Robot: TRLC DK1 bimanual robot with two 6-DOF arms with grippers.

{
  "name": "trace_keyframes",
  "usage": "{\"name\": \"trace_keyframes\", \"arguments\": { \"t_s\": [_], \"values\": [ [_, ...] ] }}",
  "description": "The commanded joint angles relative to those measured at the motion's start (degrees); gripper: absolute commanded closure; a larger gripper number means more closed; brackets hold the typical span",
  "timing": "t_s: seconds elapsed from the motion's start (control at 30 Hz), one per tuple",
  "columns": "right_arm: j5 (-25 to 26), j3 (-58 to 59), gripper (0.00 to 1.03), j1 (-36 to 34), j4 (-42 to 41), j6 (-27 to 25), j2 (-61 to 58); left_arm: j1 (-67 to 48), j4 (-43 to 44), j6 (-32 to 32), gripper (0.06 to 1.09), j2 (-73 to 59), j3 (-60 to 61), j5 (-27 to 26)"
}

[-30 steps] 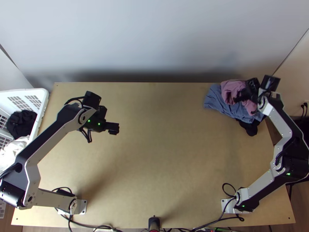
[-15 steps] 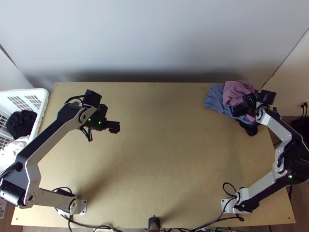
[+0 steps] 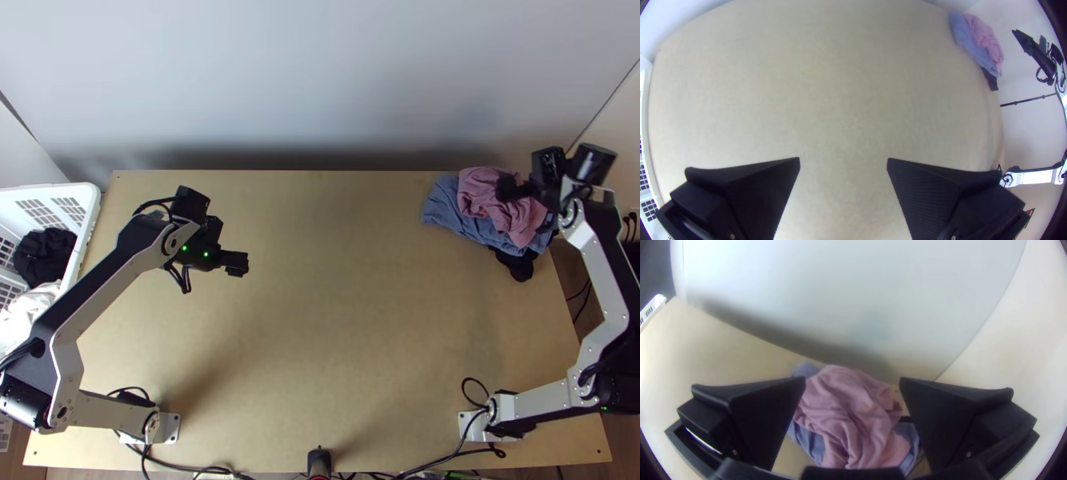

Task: Fold the t-shirt

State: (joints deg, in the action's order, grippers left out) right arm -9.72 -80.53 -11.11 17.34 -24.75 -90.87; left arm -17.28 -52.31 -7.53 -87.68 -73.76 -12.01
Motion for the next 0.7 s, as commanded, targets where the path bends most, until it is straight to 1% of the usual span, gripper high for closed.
{"name": "trace_keyframes", "arguments": {
  "t_s": [0.0,0.17,0.27,0.37,0.47,0.67],
  "values": [
    [-0.3,-3.58,0.05,3.73,-0.56,1.81,-6.78,0.05,0.11,-0.12,0.13,1.28,1.69,-0.12],
    [-0.22,-2.0,0.05,3.82,-2.31,1.55,-16.71,0.05,0.02,-0.03,0.13,2.6,3.62,-0.12],
    [-0.22,0.2,0.05,3.38,-3.02,1.73,-19.61,0.14,-0.16,-0.03,0.13,3.22,3.97,-0.12],
    [-0.22,4.33,0.05,3.38,-3.02,1.81,-19.87,0.32,-0.42,-0.03,0.13,3.39,3.8,-0.12],
    [-0.22,9.69,0.05,4.79,-2.93,1.02,-18.64,0.23,-0.42,-0.03,0.13,3.13,3.27,-0.12],
    [-0.22,18.04,0.05,8.04,-2.4,1.2,-12.14,-0.12,-0.42,-0.12,0.13,1.46,1.77,-0.12]
  ]
}}
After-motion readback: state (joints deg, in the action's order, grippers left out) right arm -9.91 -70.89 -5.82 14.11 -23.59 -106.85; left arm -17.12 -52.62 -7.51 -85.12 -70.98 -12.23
